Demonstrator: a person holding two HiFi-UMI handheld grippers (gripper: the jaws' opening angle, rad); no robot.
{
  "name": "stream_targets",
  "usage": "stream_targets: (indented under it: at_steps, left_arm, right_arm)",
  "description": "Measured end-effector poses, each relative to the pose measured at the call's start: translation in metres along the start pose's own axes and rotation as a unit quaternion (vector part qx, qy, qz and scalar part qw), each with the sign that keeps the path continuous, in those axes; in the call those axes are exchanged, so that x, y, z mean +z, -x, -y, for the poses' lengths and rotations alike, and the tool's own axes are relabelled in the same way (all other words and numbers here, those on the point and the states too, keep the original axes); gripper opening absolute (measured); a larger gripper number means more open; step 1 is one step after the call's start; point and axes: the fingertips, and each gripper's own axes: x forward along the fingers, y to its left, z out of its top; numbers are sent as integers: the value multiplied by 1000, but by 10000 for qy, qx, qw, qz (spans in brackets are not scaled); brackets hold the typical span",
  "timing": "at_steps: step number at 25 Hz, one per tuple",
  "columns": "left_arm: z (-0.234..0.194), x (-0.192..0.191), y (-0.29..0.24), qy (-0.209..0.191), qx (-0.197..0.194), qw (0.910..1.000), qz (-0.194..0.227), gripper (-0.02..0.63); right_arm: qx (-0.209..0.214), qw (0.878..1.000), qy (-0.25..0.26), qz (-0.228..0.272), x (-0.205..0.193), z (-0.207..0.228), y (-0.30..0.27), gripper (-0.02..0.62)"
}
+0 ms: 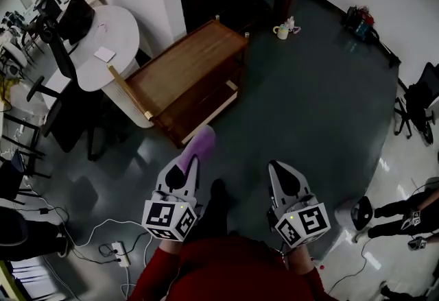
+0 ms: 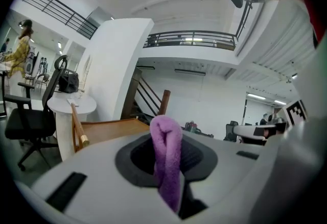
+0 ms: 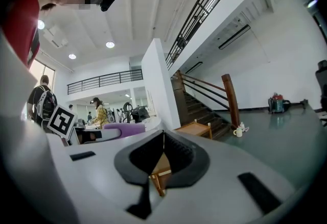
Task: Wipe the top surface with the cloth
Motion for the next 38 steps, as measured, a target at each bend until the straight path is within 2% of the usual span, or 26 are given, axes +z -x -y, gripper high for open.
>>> stream_targets:
  at_steps: [5,9,17,22,32,38]
  left_arm:
    - [-43,25,-60,63,-33,10000,-61,72]
    - [-66,45,-102,-42,-73,10000,4,72]
    - [-112,58,-155,99,244,9996,62,72]
    - [-124,55,-196,271,472,9985,-8,72]
    - [-143,74,-290,445,1008,9939,-68,72]
    - [-144,86,-334,500,1371,9893,-38,72]
  right_arm:
    - [9,10000,30,9,27,16,-79,12]
    - [85,9999,73,55,47,27,-132,12]
    - [225,9994,246,85,67,49,-196,12]
    - [375,9990,236,30,73,81,-238,12]
    - [869,9953,422,-59,114,145,-324,12]
    - [1364,9894,474,-140,129,177,-365,12]
